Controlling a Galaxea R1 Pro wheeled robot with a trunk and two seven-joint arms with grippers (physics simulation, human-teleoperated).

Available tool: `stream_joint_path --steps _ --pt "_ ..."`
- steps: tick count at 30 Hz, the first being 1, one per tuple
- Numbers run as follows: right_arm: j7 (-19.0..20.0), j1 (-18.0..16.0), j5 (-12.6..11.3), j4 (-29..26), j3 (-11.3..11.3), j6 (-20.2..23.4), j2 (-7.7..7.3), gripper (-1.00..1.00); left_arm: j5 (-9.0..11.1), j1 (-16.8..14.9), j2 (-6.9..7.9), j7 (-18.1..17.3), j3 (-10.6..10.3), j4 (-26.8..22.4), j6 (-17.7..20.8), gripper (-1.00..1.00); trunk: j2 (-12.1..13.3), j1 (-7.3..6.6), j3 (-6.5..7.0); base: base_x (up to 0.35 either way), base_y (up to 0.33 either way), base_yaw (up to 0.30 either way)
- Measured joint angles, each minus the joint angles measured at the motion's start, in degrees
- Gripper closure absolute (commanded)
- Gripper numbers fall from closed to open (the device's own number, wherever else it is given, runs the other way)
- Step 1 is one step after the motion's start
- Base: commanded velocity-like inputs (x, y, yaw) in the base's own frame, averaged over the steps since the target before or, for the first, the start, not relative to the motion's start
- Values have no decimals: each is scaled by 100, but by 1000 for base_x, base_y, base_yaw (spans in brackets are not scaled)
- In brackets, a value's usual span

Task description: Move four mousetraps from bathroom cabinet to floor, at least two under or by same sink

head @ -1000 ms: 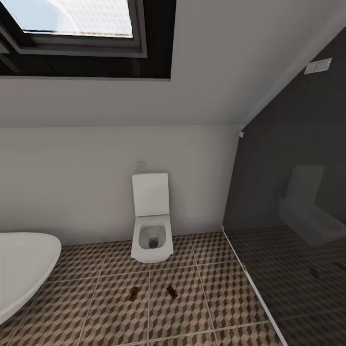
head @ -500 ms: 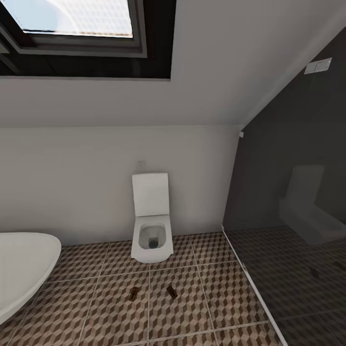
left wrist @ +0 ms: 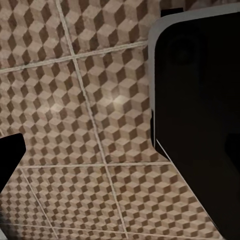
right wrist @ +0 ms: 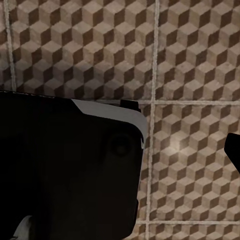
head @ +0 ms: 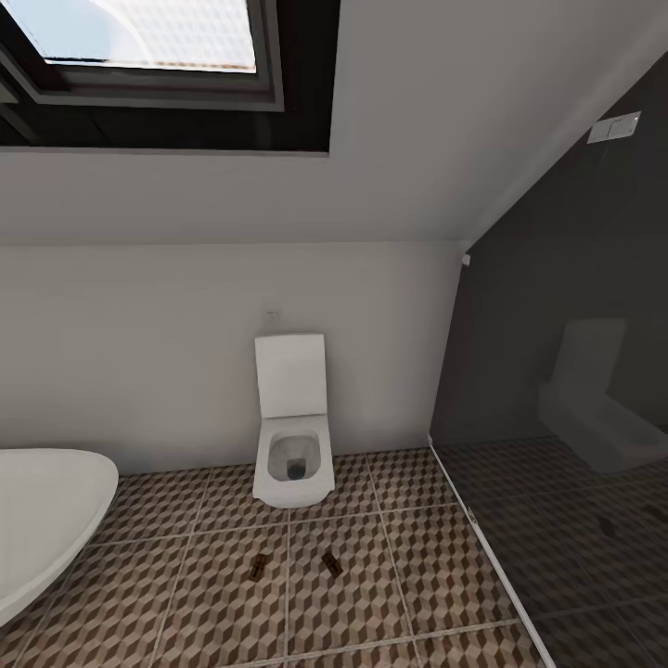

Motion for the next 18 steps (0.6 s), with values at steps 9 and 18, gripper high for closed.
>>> stream_joint_path --steps 9,18 --pt "0 0 5 0 1 0 -6 -100 1 -1 30 -1 -2 6 -13 -100 0 0 0 0 0 0" --pt "0 0 1 0 1 0 -6 -100 1 -1 31 -1 -3 7 -14 -100 0 0 0 0 0 0"
